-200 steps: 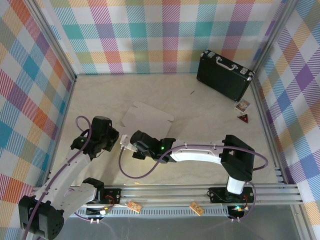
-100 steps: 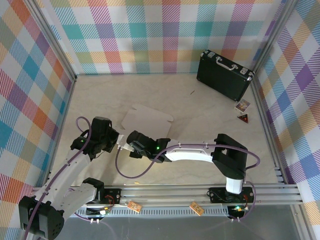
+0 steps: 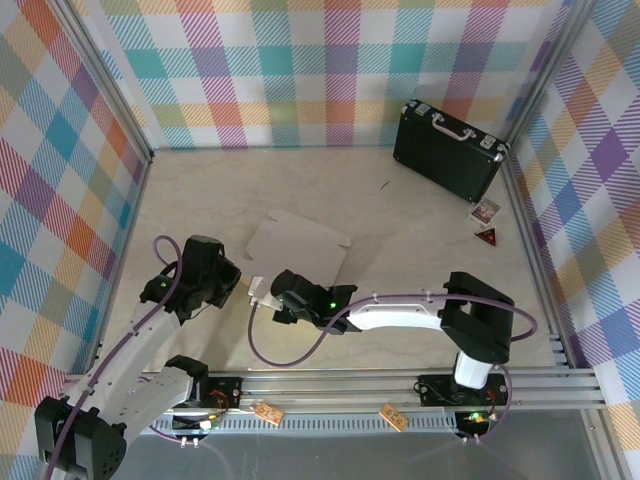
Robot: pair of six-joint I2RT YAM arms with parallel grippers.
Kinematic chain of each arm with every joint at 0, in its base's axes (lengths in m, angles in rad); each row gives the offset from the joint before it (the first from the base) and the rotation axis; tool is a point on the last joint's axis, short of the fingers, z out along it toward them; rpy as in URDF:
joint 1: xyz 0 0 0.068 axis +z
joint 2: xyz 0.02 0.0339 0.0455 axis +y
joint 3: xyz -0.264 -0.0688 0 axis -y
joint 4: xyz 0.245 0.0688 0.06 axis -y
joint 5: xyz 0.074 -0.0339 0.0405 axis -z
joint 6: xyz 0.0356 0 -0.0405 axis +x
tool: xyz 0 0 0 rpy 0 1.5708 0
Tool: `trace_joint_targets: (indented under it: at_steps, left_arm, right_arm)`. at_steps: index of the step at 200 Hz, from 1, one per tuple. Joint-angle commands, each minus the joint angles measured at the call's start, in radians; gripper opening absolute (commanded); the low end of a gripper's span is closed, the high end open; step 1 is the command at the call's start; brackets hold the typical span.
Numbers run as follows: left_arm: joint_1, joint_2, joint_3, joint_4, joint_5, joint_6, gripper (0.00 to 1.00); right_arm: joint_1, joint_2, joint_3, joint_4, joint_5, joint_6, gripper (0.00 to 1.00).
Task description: Fold the paper box
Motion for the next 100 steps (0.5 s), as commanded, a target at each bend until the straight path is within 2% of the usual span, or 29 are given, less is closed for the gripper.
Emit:
trace_joint_targets:
  at_steps: [1,29,48,60,67,81,100]
  left_arm:
    - [0.003,-0.018,0.006,-0.008,-0.03,0.037,0.0]
    - [0.004,-0.002,0.005,-0.002,-0.029,0.04,0.0]
    - [0.004,0.01,0.006,0.008,-0.027,0.05,0.0]
    - [0.003,0.022,0.007,0.032,-0.013,0.076,0.0]
    - [0.004,0.032,0.009,0.047,-0.008,0.094,0.0]
    - [0.004,0.059,0.012,0.105,0.015,0.162,0.0]
    - [0.012,0.132,0.023,0.241,0.056,0.304,0.0]
  right_arm:
    - [0.001,-0.063,-0.065,-0.012,-0.014,0.033,0.0]
    - [0.002,-0.102,-0.103,-0.008,-0.042,0.035,0.0]
    - [0.001,-0.101,-0.097,-0.009,-0.007,0.037,0.0]
    - [0.001,-0.105,-0.091,-0.012,0.013,0.05,0.34]
    - [0.002,-0.114,-0.09,-0.016,0.005,0.053,0.47]
    - [0.002,-0.144,-0.101,-0.016,-0.04,0.05,0.57]
    - [-0.003,-0.199,-0.122,-0.015,-0.085,0.063,0.62]
